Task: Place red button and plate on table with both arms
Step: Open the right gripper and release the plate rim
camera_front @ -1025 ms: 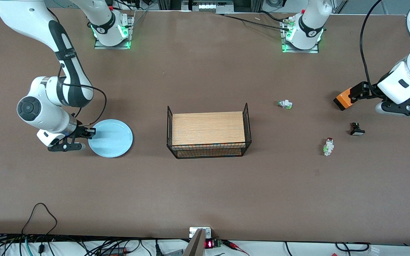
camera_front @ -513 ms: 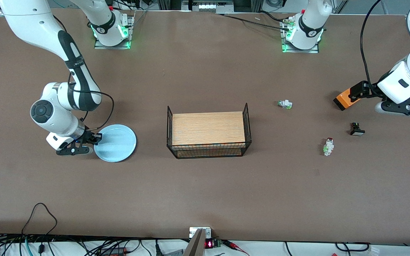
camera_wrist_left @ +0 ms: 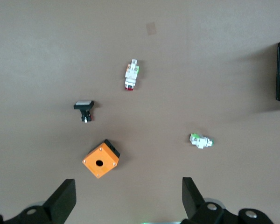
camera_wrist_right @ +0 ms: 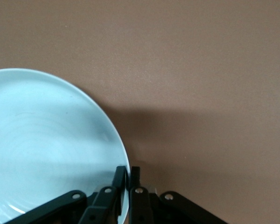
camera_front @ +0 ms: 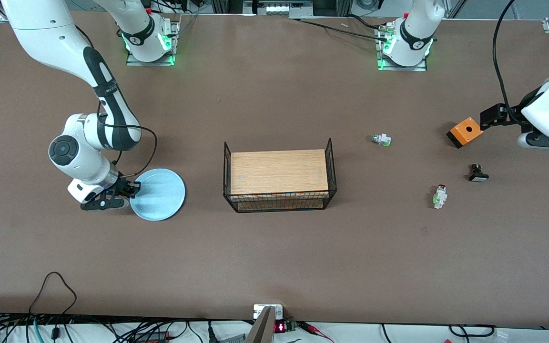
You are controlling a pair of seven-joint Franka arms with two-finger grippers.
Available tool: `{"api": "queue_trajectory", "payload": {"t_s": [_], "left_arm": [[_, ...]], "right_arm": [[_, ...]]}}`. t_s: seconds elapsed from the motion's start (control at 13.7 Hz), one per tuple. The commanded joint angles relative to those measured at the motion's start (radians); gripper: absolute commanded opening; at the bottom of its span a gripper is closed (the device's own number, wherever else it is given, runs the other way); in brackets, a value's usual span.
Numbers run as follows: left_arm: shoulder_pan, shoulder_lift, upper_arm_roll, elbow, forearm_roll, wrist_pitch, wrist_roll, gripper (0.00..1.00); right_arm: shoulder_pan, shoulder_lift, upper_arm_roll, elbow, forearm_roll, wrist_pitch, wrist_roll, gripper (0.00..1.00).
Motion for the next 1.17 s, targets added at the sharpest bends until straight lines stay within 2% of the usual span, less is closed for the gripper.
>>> {"api": "queue_trajectory", "payload": {"t_s": [0.0, 0.07, 0.15, 0.59, 0.73, 0.88, 1.1], "left_arm": [[0.024, -0.007, -0.004, 0.054, -0.007, -0.060, 0.013, 1.00], [0.035, -0.002, -0.002, 0.054, -0.007, -0.053, 0.013, 1.00], [0.052, 0.005, -0.004, 0.057, -0.010, -0.045, 0.013, 1.00], [0.053, 0.012, -0.014, 0.063, -0.009, -0.037, 0.013, 1.00], [0.050, 0.015, -0.014, 0.063, -0.007, -0.034, 0.013, 1.00], [0.049, 0.016, -0.014, 0.063, -0.007, -0.034, 0.012, 1.00], [0.049, 0.015, -0.014, 0.063, -0.009, -0.034, 0.012, 1.00]], "right_arm": [[-0.006, 0.019, 0.013, 0.017, 0.020, 0.020, -0.005, 0.44], [-0.006, 0.018, 0.013, 0.017, 0.020, 0.020, -0.003, 0.62], [-0.004, 0.013, 0.013, 0.019, 0.018, 0.019, -0.008, 1.00], [0.036, -0.085, 0.026, 0.034, -0.011, 0.004, -0.026, 1.00], [0.042, -0.136, 0.026, 0.090, -0.073, -0.164, -0.023, 1.00], [0.041, -0.163, 0.022, 0.208, -0.081, -0.400, -0.018, 1.00], [0.039, -0.196, 0.018, 0.345, -0.109, -0.658, -0.017, 1.00]]}}
